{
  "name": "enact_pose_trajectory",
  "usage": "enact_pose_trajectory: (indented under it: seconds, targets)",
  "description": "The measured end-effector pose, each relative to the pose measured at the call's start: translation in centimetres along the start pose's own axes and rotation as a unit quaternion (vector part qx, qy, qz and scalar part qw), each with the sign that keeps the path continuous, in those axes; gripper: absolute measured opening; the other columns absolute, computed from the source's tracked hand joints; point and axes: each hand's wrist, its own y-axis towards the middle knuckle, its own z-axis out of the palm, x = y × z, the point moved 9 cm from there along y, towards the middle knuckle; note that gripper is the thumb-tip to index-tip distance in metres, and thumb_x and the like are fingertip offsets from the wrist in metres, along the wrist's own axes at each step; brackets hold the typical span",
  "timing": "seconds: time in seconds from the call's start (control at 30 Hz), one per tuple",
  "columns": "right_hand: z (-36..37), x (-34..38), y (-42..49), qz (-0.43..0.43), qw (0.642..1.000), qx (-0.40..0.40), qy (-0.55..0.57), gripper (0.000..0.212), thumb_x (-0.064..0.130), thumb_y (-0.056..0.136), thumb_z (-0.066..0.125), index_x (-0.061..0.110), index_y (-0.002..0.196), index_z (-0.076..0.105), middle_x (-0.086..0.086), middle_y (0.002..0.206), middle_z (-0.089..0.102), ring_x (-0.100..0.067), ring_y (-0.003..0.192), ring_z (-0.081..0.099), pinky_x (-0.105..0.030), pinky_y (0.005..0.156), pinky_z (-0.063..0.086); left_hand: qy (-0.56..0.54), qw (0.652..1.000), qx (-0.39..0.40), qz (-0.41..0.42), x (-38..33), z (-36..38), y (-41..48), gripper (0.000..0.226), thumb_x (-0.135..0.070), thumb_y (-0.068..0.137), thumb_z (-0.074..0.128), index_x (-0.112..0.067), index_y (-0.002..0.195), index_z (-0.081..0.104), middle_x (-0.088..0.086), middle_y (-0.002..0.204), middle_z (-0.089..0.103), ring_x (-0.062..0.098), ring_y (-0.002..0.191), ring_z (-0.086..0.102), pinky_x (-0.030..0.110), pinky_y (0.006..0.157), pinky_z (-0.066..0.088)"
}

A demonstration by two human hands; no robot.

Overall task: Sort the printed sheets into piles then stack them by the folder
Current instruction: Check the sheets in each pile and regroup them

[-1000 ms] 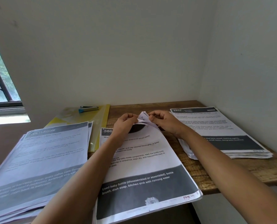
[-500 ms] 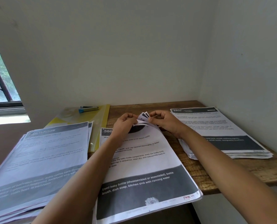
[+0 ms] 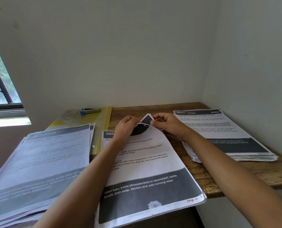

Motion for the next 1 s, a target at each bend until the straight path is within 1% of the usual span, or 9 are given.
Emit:
enact_pose_trajectory:
  seconds: [0.13, 0.2, 0.27, 0.4, 0.47, 0.57, 0.67, 0.77, 1.0]
  targets:
    - [0.1, 0.0, -0.2, 0.003, 1.000, 0.013, 0.001, 0.028, 0.012, 0.082, 0.071, 0.009, 0.110, 0.065, -0.014, 0.103, 0.069, -0.017, 0.088, 0.065, -0.027, 0.079, 0.054, 0.015, 1.000, -0.012, 0.015, 0.2, -0.2, 0.1, 0.029, -0.045, 0.089, 0.060, -0.018, 0.084, 0.069, 0.005, 0.086, 0.071, 0.015, 0.076, 0.062, 0.031, 0.074, 0.048]
    - [0.2, 0.0, -0.2, 0.005, 1.000, 0.016, -0.001, 0.030, 0.010, 0.081, 0.073, 0.009, 0.110, 0.065, -0.014, 0.103, 0.069, -0.016, 0.087, 0.065, -0.025, 0.077, 0.054, 0.016, 1.000, -0.002, 0.016, 0.4, -0.1, 0.1, 0.018, -0.038, 0.085, 0.067, -0.021, 0.080, 0.068, 0.008, 0.085, 0.071, 0.018, 0.077, 0.062, 0.037, 0.077, 0.052]
    - [0.2, 0.0, -0.2, 0.008, 1.000, 0.017, 0.010, 0.028, 0.011, 0.082, 0.072, 0.010, 0.109, 0.065, -0.013, 0.103, 0.069, -0.015, 0.087, 0.065, -0.024, 0.076, 0.054, 0.018, 1.000, 0.003, 0.013, 0.4, -0.1, 0.2, 0.005, -0.022, 0.083, 0.070, -0.022, 0.079, 0.066, 0.005, 0.081, 0.067, 0.019, 0.077, 0.062, 0.036, 0.077, 0.052]
    - [-0.1, -0.4, 0.1, 0.026, 0.999, -0.003, 0.029, 0.014, 0.017, 0.090, 0.063, 0.014, 0.103, 0.065, -0.008, 0.103, 0.069, -0.013, 0.090, 0.064, -0.023, 0.075, 0.052, 0.018, 1.000, -0.001, 0.001, 0.5, -0.1, 0.2, 0.016, -0.007, 0.082, 0.066, -0.023, 0.082, 0.065, 0.000, 0.084, 0.067, 0.017, 0.079, 0.061, 0.030, 0.075, 0.050]
    - [-0.3, -0.8, 0.3, 0.031, 0.999, -0.010, 0.023, 0.012, 0.016, 0.092, 0.059, 0.015, 0.102, 0.066, -0.006, 0.102, 0.070, -0.015, 0.091, 0.064, -0.029, 0.081, 0.050, 0.012, 1.000, 0.003, -0.002, 0.5, 0.0, 0.3, 0.020, -0.004, 0.082, 0.064, -0.024, 0.084, 0.065, -0.002, 0.085, 0.067, 0.016, 0.080, 0.061, 0.028, 0.074, 0.049]
    - [-0.5, -1.2, 0.5, 0.037, 0.999, -0.017, 0.024, 0.015, 0.013, 0.094, 0.056, 0.011, 0.106, 0.066, -0.003, 0.097, 0.070, -0.013, 0.087, 0.064, -0.023, 0.074, 0.051, 0.016, 1.000, 0.015, -0.002, 0.5, 0.1, 0.4, 0.027, -0.001, 0.082, 0.058, -0.025, 0.088, 0.067, -0.005, 0.088, 0.070, 0.016, 0.083, 0.063, 0.029, 0.077, 0.050]
    - [-0.7, -1.3, 0.6, 0.040, 0.999, -0.024, 0.024, 0.018, 0.009, 0.094, 0.055, 0.006, 0.108, 0.064, -0.004, 0.095, 0.069, -0.012, 0.084, 0.064, -0.020, 0.071, 0.050, 0.022, 0.999, 0.037, -0.002, 0.7, 0.5, 0.4, 0.032, -0.001, 0.081, 0.054, -0.027, 0.091, 0.072, -0.003, 0.092, 0.074, 0.019, 0.087, 0.065, 0.035, 0.083, 0.053]
    - [-0.7, -1.2, 0.5, 0.042, 0.998, -0.026, 0.029, 0.017, 0.006, 0.094, 0.053, 0.005, 0.107, 0.064, -0.004, 0.092, 0.069, -0.011, 0.080, 0.064, -0.017, 0.067, 0.051, 0.033, 0.999, 0.033, 0.001, 0.7, 0.4, 0.4, 0.032, -0.004, 0.082, 0.053, -0.028, 0.087, 0.073, 0.000, 0.097, 0.074, 0.018, 0.084, 0.063, 0.038, 0.086, 0.053]
    - [-0.5, -0.9, 0.2, 0.046, 0.998, -0.021, 0.033, 0.013, 0.012, 0.093, 0.057, 0.012, 0.102, 0.066, -0.001, 0.091, 0.070, -0.009, 0.079, 0.065, -0.022, 0.066, 0.051, 0.029, 0.999, 0.037, -0.001, 0.6, 0.4, 0.3, 0.037, -0.005, 0.080, 0.052, -0.030, 0.100, 0.071, -0.007, 0.097, 0.074, 0.021, 0.099, 0.066, 0.036, 0.091, 0.053]
